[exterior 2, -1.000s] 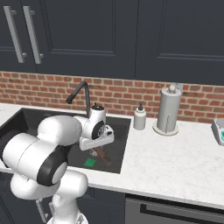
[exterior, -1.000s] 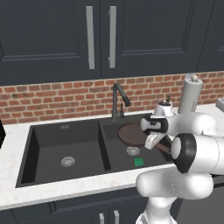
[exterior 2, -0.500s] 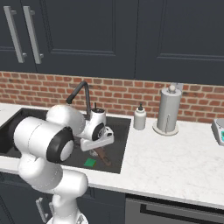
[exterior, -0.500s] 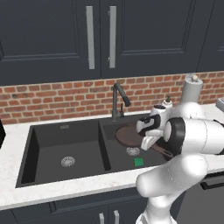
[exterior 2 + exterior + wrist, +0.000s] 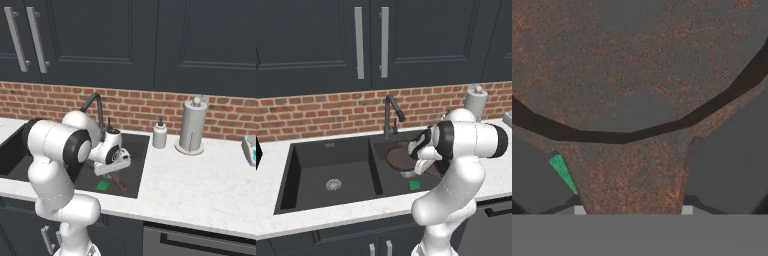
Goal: Pick the pan and sponge and place them into the sink. Then turn on the water.
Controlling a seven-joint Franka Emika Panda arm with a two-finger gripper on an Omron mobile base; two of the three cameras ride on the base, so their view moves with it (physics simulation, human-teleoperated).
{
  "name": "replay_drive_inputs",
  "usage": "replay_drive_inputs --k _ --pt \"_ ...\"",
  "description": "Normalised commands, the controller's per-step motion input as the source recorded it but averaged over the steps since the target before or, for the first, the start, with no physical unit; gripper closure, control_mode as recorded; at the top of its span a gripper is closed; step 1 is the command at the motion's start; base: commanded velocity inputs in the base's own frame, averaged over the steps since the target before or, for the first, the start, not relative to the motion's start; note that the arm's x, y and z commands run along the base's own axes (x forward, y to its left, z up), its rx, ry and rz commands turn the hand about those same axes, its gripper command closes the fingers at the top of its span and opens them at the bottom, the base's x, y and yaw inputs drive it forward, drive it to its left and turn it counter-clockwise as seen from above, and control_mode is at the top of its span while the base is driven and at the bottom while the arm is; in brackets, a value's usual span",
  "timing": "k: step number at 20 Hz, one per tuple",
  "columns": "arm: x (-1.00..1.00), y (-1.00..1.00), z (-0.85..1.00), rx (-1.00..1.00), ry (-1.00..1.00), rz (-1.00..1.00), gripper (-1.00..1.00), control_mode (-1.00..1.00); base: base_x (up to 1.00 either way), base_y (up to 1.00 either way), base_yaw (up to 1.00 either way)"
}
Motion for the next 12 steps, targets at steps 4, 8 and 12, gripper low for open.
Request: replay_drive_inputs --k 4,8,12 --pt "0.24 0.00 -0.46 0.00 0.00 0.00 1.00 -1.00 0.00 0.00 0.00" --pt "0.22 0.00 -0.46 0.00 0.00 0.00 1.00 -1.00 0.00 0.00 0.00" --pt "0.19 0.00 -0.42 0.00 0.00 0.00 1.00 -1.00 0.00 0.00 0.00"
